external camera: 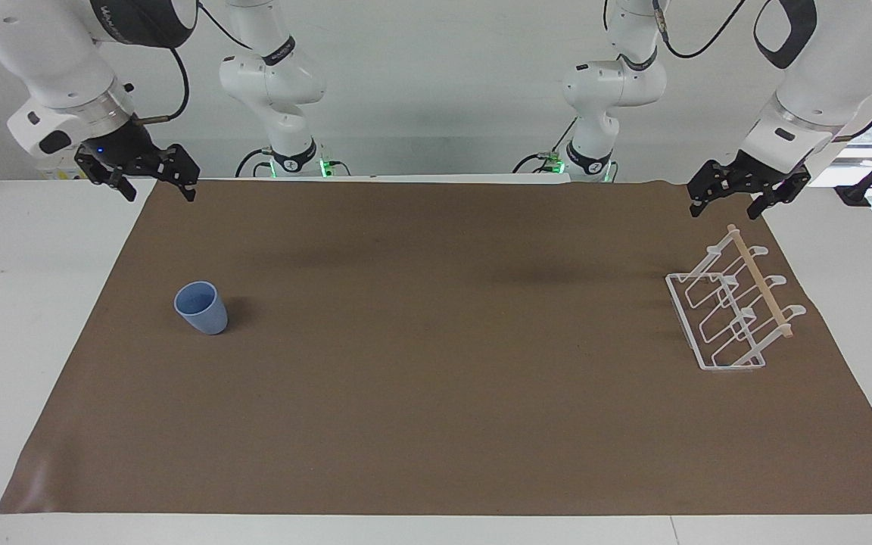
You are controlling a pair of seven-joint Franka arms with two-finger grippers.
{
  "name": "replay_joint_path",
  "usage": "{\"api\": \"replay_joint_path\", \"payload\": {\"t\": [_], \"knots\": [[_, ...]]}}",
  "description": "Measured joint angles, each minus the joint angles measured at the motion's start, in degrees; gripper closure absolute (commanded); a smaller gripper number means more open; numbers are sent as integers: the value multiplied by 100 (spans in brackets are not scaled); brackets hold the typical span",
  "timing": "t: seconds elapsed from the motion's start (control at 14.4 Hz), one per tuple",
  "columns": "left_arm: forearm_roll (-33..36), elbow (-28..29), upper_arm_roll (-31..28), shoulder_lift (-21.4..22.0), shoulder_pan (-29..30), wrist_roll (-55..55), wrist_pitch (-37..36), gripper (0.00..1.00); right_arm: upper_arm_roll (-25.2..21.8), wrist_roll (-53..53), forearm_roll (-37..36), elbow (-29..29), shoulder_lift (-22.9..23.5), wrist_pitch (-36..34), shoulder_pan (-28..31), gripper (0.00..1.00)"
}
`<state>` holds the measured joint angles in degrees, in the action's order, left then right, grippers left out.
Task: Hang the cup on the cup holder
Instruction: 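Move the right gripper toward the light blue cup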
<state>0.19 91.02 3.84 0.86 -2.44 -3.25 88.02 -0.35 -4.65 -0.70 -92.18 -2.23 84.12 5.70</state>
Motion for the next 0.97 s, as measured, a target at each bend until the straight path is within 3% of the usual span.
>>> {"api": "replay_joint_path", "payload": {"t": [0.76,0.97], "knots": [[-4,0,-6,0,2,1,-13,0,56,-17,7,-29,-55,-74,-39,0],[-4,0,-8,0,2,1,-14,0,38,-537,7,-686,-70,1018,73,0]]}}
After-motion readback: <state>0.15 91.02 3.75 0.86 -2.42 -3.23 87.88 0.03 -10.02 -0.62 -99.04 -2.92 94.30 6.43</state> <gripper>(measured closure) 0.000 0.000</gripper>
